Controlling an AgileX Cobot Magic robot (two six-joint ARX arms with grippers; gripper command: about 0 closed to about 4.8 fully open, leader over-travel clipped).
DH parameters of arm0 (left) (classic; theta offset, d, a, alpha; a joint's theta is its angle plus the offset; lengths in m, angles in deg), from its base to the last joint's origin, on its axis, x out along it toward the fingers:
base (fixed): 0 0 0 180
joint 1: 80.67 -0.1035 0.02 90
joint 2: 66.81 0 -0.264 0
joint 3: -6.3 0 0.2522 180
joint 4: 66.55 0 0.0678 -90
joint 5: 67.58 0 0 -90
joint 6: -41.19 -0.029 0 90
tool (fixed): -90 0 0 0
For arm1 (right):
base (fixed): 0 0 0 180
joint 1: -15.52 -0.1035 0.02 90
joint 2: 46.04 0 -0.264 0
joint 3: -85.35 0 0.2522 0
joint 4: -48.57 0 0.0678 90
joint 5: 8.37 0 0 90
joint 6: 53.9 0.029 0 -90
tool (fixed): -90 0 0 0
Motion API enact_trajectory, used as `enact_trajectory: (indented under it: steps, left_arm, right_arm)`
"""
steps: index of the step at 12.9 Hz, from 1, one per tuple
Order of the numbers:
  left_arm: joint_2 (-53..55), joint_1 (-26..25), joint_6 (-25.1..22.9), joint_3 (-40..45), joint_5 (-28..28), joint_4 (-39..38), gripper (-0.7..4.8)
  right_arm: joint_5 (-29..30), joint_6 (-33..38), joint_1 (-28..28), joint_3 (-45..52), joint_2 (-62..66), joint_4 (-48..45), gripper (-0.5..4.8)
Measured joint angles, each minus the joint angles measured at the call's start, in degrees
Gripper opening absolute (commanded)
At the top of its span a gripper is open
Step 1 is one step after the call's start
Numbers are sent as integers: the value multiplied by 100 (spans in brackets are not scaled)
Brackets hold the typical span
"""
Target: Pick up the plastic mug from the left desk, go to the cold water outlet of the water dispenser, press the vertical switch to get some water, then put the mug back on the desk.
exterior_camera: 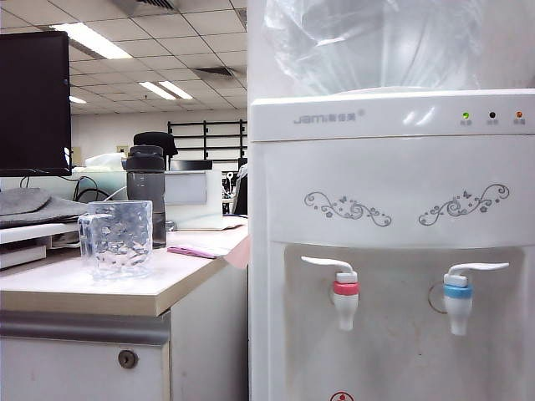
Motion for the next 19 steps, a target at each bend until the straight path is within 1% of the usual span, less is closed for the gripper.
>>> enact_trajectory:
  steps: [6, 8, 9, 10, 11, 12, 13, 15, 16, 17, 18, 19]
  left_arm:
    - [0, 0, 0, 0, 0, 0, -6]
    - [0, 0, 125, 0, -2, 7, -6]
    - [0, 0, 769, -68, 2, -39, -6]
    - [0, 0, 892, -245, 26, -85, -6]
    - [0, 0, 905, -376, 26, -81, -6]
    - [7, 0, 905, -699, 33, -24, -6]
    - [138, 0, 905, -935, 35, 2, -6]
    - [723, 0, 909, -1276, -63, 160, -6]
    - [1316, 4, 946, -1471, -334, 542, -6]
    - [1716, 7, 1108, -1598, -378, 780, -6]
    - [2037, 7, 1276, -1652, -415, 966, -6]
    - [2380, 22, 1366, -1679, -638, 1113, -6]
  right_arm:
    - [26, 85, -2, -2, 0, -2, -1]
    - [136, 358, -2, -354, 0, 138, -1]
    - [264, 662, -4, -940, 2, 658, -1]
    - [273, 667, -4, -1294, 2, 778, -1]
    - [278, 664, -4, -1515, 22, 940, -1]
    - [289, 667, -4, -2044, 223, 1220, -1]
    - [376, 667, -4, -2409, 485, 1263, -1]
    - [1047, 667, -7, -3084, 1311, 1235, -1]
    - [1744, 667, -7, -3495, 1950, 1174, -1]
    - [2092, 664, -9, -3764, 2341, 1008, -1]
    - [2262, 667, -13, -3943, 2553, 911, -1]
    - [2402, 667, -157, -4238, 2883, 809, -1]
